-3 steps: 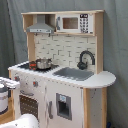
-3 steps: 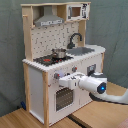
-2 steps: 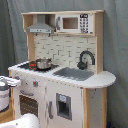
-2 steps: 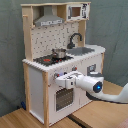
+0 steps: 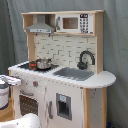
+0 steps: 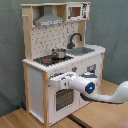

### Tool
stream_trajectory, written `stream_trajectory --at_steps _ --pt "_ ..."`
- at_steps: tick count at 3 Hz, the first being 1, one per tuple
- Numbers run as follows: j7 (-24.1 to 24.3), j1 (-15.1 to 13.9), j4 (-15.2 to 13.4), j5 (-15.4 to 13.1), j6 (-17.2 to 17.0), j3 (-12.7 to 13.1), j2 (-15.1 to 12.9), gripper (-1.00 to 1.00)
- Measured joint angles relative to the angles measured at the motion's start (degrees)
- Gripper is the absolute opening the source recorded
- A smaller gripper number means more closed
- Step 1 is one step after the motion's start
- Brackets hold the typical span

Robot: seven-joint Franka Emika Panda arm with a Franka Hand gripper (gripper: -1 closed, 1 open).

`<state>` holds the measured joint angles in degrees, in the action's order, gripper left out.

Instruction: Play with the kitchen

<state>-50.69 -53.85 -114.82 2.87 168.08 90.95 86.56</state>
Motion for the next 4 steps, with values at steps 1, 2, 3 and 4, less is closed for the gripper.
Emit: stream_trajectory --at_steps 1,2,3,4 --pt "0.00 -0.52 0.84 0.00 -0.56 -0.01 0.00 1.00" --pt "0.00 -0.52 0.84 0.00 -0.56 0.00 0.00 -1.00" --pt "6.06 0.00 0.08 0.10 -1.48 0.04 -0.16 -1.00" --pt "12.33 0.05 0.04 0.12 -1.48 0.11 -0.45 -1.00"
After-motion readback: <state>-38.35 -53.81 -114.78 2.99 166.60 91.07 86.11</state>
